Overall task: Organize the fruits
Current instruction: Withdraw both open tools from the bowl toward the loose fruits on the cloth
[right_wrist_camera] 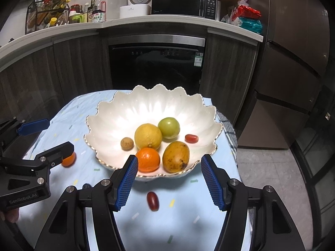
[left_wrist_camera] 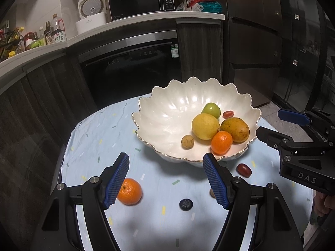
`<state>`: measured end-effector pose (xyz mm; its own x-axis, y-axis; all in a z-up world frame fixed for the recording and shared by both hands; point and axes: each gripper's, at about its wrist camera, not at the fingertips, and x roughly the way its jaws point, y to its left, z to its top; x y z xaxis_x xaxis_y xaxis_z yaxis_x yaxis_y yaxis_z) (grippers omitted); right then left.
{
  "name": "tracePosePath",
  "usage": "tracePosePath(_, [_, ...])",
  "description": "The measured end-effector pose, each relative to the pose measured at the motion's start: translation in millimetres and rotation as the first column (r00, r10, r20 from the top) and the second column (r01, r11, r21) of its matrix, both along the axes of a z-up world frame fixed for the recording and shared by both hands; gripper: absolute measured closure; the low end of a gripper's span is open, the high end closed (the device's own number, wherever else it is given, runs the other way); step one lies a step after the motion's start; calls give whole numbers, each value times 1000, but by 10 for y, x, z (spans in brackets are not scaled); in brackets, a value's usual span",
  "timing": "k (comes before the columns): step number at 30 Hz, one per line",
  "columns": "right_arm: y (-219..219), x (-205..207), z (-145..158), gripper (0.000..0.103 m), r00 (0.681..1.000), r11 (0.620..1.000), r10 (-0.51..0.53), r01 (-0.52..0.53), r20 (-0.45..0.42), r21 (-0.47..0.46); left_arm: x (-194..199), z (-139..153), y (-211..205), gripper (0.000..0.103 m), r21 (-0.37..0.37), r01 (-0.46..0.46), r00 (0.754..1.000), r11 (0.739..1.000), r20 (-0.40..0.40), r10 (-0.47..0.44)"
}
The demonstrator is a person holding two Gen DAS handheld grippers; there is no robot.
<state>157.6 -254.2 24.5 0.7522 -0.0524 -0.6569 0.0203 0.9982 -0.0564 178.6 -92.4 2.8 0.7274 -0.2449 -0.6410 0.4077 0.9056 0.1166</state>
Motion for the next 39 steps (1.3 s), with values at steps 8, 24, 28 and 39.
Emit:
tracePosePath(8, [62,-50,-70,40,1000,1000,11,-11,-15,12,-74,-36,50,30,2,-5,1000,1000,8,5])
tracePosePath(24, [102,-89,-358,40,997,1000,16,-14,-74,26,-135,-330,46,30,16,24,999,1000,-30,-23])
tracePosePath(28, [87,-89,-422,40,996,1000,12,-10,-87,30,-131,-381,32,31,17,30,999,999,-41,-29])
tracePosePath(39, [93,-78,-539,40,995,1000,11,-9,-100,28,-112,-527,44,31,-5,40,997,999,-62,-40])
